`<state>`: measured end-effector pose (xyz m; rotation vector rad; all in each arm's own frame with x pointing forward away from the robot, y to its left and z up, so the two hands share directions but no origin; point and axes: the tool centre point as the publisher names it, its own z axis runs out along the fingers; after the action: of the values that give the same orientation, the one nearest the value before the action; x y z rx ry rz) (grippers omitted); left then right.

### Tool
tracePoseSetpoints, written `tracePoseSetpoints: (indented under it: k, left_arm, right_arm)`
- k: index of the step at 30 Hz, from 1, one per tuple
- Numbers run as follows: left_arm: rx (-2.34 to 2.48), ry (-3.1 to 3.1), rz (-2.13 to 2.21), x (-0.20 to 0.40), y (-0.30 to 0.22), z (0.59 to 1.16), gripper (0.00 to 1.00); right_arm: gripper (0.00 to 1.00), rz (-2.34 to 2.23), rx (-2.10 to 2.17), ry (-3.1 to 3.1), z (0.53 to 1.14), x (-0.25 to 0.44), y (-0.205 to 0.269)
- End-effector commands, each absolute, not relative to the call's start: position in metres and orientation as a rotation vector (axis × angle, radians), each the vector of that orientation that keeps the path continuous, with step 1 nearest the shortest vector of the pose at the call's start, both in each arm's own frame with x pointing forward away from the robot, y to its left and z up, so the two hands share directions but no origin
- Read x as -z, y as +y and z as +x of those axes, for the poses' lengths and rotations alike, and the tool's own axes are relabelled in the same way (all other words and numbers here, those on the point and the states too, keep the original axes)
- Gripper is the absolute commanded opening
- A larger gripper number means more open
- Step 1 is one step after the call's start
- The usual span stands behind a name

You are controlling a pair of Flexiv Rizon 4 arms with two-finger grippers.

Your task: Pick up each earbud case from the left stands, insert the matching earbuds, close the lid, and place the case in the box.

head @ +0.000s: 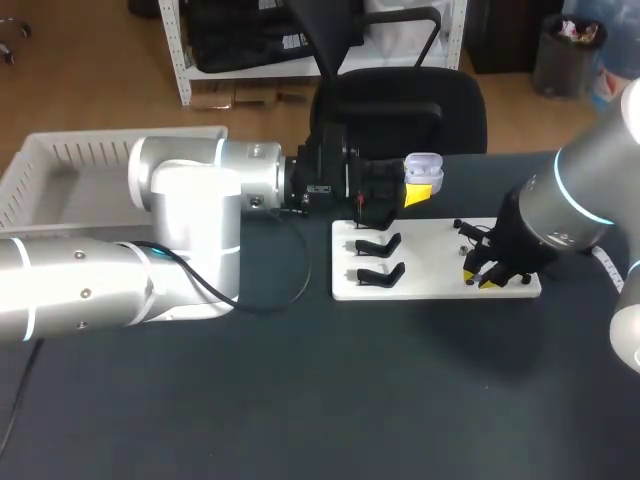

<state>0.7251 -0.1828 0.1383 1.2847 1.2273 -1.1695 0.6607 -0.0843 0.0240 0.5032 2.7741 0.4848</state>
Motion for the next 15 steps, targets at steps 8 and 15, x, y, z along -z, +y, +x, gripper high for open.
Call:
tracePoseSetpoints:
  k: [8,15]
  left_arm:
    - [1.163,1.224,1.277,-0.137,-0.183,0.723,0.00]
    - [1.163,1.224,1.277,-0.137,-0.183,0.723,0.00]
  right_arm:
    - [0.00,0.516,-0.474,2.770,0.657,-0.025,-0.085]
    - [0.00,0.511,-0.496,2.775,0.652,-0.044,-0.091]
